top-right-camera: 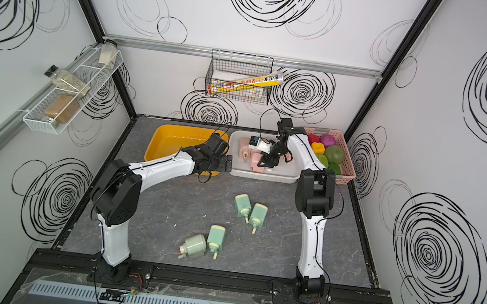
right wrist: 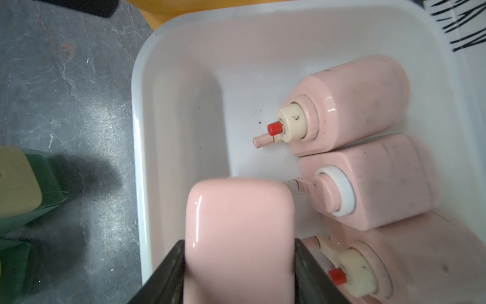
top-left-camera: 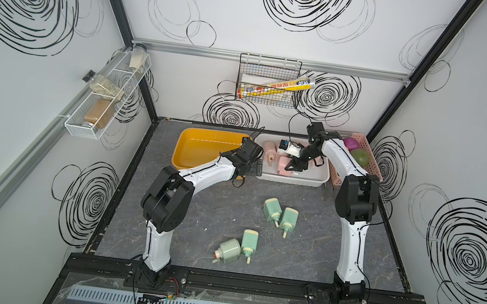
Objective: Place the pencil sharpeners by color into the storage box
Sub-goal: Place the pencil sharpener in the storage box.
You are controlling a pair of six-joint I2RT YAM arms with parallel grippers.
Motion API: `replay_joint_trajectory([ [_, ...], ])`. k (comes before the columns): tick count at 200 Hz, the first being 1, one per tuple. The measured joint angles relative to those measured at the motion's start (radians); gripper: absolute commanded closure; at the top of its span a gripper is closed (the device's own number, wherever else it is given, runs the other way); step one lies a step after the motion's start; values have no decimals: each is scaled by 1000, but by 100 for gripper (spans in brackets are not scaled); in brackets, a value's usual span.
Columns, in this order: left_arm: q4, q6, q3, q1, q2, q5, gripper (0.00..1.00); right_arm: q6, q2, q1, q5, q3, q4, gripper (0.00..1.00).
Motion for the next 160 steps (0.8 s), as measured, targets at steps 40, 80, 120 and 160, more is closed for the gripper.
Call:
replay_joint_trajectory([
  [40, -24, 0, 2, 10, 14, -2, 1, -37, 21, 6, 13, 25, -41, 99],
  [80, -25, 0, 2, 10, 14, -4, 1, -77, 47, 6, 20, 34, -56, 92],
  [120, -31, 0, 2, 10, 15, -5, 1, -97, 64, 6, 32, 34, -50, 69],
  [160, -33, 0, 2, 10, 15, -5, 1, -106, 64, 10, 40, 35, -45, 60],
])
